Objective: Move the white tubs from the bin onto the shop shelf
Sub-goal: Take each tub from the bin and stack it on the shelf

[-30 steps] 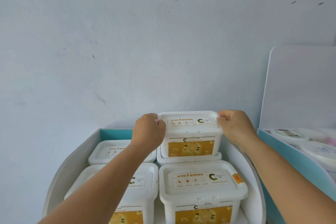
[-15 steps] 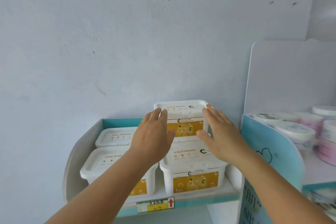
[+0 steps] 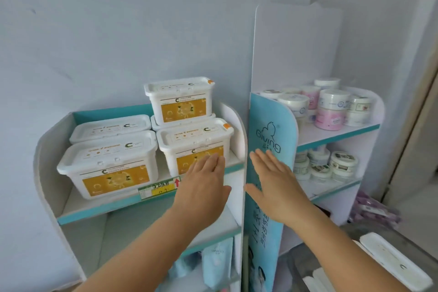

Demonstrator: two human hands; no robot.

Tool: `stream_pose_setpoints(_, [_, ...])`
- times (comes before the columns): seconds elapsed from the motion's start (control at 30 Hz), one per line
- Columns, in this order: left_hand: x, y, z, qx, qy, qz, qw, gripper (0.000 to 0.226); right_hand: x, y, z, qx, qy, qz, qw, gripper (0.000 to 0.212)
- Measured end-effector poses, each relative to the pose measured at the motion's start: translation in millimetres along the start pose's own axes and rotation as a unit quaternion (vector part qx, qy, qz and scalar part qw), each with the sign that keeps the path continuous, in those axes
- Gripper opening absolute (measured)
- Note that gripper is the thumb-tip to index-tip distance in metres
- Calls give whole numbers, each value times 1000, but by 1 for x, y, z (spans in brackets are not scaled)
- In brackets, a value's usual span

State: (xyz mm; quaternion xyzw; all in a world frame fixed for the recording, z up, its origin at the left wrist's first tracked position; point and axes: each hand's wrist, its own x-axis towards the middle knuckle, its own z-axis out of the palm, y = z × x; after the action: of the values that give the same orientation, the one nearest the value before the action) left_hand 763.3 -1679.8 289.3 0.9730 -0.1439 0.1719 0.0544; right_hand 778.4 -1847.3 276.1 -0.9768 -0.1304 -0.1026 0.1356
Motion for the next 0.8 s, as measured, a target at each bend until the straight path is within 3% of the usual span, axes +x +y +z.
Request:
stream_pose_setpoints(0.27, [1, 66, 74, -34, -89, 110, 989, 66, -62, 77, 44, 11, -61, 120, 991, 73])
stream_pose_setpoints(0.8, [61, 218, 239, -38, -247, 224, 942, 65, -136, 260, 120, 50, -155, 311, 936, 68])
